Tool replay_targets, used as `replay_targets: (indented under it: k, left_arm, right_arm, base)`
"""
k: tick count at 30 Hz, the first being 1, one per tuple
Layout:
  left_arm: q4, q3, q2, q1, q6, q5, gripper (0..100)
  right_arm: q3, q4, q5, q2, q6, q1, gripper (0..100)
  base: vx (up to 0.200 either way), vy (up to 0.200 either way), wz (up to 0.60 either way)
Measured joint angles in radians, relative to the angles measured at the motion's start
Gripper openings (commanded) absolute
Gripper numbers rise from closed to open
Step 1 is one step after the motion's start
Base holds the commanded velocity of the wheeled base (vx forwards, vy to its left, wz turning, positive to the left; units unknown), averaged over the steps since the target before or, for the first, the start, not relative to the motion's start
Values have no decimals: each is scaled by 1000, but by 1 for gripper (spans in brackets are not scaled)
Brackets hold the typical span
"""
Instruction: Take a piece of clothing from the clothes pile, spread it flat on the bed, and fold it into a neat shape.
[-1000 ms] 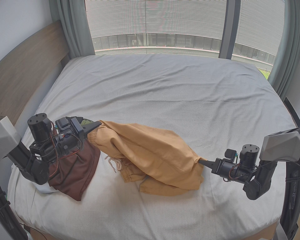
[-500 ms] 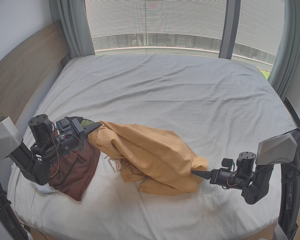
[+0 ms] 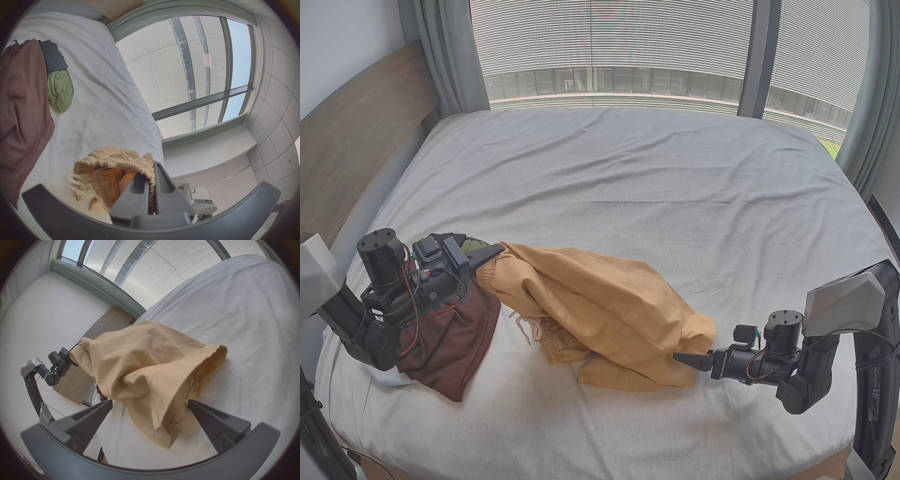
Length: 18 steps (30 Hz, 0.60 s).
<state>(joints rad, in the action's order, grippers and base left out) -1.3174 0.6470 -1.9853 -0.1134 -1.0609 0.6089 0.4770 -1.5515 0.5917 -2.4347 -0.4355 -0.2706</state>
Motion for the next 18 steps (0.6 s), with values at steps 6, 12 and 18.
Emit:
replay_targets:
  k: [6,12,18]
  left_arm:
    - [0,0,0,0,-2,0,0]
    - [0,0,0,0,-3,0,0]
    - [-12,2,-3,0,-5,0,0]
  right_arm:
    - [4,-1,0,0,12,2,0]
    - [-2,-1,0,9,13,4,0]
    - [-33,2,1,54,12,3,0]
  base:
    - [0,0,0]
    - [0,0,0]
    - [0,0,0]
